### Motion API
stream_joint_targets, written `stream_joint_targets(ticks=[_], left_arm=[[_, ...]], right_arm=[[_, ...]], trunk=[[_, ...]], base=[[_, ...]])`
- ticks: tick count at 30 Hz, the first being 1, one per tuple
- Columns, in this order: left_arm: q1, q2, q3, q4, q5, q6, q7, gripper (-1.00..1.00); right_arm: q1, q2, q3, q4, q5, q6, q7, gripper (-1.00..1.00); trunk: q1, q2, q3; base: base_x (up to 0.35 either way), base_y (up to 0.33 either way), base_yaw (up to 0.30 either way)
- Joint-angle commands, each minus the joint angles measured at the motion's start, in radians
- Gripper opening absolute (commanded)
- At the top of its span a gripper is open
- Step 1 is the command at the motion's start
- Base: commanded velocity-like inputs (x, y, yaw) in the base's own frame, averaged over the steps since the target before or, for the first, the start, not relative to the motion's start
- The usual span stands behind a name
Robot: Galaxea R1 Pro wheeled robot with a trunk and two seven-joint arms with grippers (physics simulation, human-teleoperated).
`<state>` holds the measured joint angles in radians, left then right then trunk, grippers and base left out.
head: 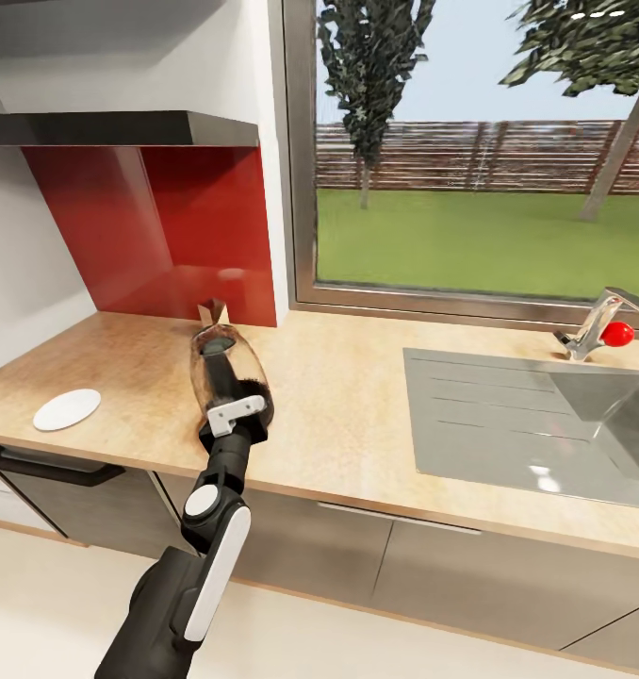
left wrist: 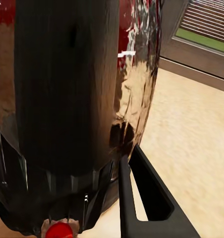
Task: Set up a coffee station on the kitchen countertop: keep the coffee maker on the countertop, move the bottle of coffee from the kitchen shelf to the counter next to the coffee maker, place a paper coffee filter on top of the coffee maker, put the saucer next to the coffee maker with the coffee cup on the saucer, and place the electric kettle next to the coffee maker.
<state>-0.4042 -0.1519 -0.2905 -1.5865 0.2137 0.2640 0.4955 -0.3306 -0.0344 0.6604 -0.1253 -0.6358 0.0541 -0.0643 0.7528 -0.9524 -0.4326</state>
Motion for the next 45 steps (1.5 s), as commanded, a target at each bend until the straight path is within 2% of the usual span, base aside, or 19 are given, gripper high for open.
stream_joint_targets(ticks=[1,6,8,10,14,16,20,25,26,29,30,33,35,36,39,45], left_arm=[[-0.001,0.0,-0.001,-0.001,0.007,0.004,0.007,-1.0],[-0.001,0.0,-0.001,-0.001,0.007,0.003,0.002,-1.0],[-0.005,0.0,-0.001,-0.001,0.007,0.003,-0.025,-1.0],[-0.035,0.0,-0.001,-0.001,0.007,0.007,-0.1,-1.0],[-0.088,0.0,-0.001,-0.001,0.007,0.028,-0.184,-1.0],[-0.126,0.0,0.0,-0.001,0.008,0.08,-0.263,-1.0],[-0.21,0.0,0.002,0.0,0.01,0.208,-0.5,-1.0],[-0.254,0.0,0.003,0.0,0.01,0.305,-0.661,-1.0],[-0.271,0.0,0.005,0.0,0.01,0.336,-0.724,-1.0],[-0.288,0.001,0.018,0.0,0.01,0.363,-0.808,-1.0],[-0.305,0.002,0.039,0.0,0.01,0.374,-0.865,-1.0],[-0.319,0.005,0.054,0.0,0.01,0.38,-0.936,-1.0],[-0.323,0.015,0.059,0.0,0.01,0.382,-0.979,-1.0],[-0.326,0.029,0.061,0.0,0.01,0.383,-1.01,-1.0],[-0.326,0.041,0.062,0.0,0.01,0.383,-1.022,-1.0],[-0.327,0.045,0.062,0.0,0.01,0.383,-1.024,-1.0]], right_arm=[[0.0,-0.001,0.008,-0.004,-0.007,0.006,-0.006,1.0],[0.0,-0.001,0.008,-0.004,-0.007,0.006,-0.006,1.0],[0.0,-0.001,0.008,-0.004,-0.007,0.006,-0.006,1.0],[0.0,-0.001,0.008,-0.004,-0.007,0.006,-0.006,1.0],[0.0,-0.001,0.008,-0.004,-0.007,0.006,-0.006,1.0],[0.0,-0.001,0.008,-0.004,-0.007,0.006,-0.006,1.0],[0.0,-0.001,0.008,-0.004,-0.007,0.006,-0.006,1.0],[0.0,-0.001,0.008,-0.004,-0.007,0.006,-0.006,1.0],[0.0,-0.001,0.008,-0.004,-0.007,0.006,-0.006,1.0],[0.0,-0.001,0.008,-0.004,-0.007,0.005,-0.006,1.0],[-0.001,-0.001,0.008,-0.004,-0.007,0.006,-0.007,1.0],[-0.001,-0.001,0.007,-0.005,-0.007,0.005,-0.007,1.0],[-0.001,-0.001,0.008,-0.005,-0.007,0.006,-0.008,1.0],[-0.001,-0.001,0.009,-0.005,-0.007,0.006,-0.008,1.0],[0.0,-0.001,0.009,-0.005,-0.007,0.006,-0.008,1.0],[-0.001,-0.001,0.004,-0.005,-0.008,0.006,-0.008,1.0]], trunk=[[0.0,-0.001,-0.001],[0.0,-0.001,-0.001],[0.0,-0.001,-0.001],[0.0,-0.001,-0.001],[0.0,-0.001,-0.001],[0.0,-0.001,-0.001],[0.0,-0.001,-0.001],[0.0,-0.001,-0.001],[0.0,-0.001,-0.001],[0.0,-0.001,-0.001],[0.0,-0.001,-0.001],[0.0,-0.001,-0.001],[0.0,-0.001,-0.001],[0.0,-0.001,-0.001],[0.0,-0.001,-0.001],[0.0,-0.001,-0.001]], base=[[0.0,0.0,0.0],[0.0,0.0,0.0],[0.0,0.0,0.0],[0.0,0.0,0.0],[0.0,0.0,0.0],[0.0,0.0,0.0],[0.0,0.0,0.0],[0.0,0.0,0.0],[0.0,0.0,0.0],[0.0,0.0,0.0],[0.0,0.0,0.0],[0.0,0.0,0.0],[0.0,0.0,0.0],[0.0,0.0,0.0],[0.0,0.0,0.0],[-0.015,-0.001,-0.218]])
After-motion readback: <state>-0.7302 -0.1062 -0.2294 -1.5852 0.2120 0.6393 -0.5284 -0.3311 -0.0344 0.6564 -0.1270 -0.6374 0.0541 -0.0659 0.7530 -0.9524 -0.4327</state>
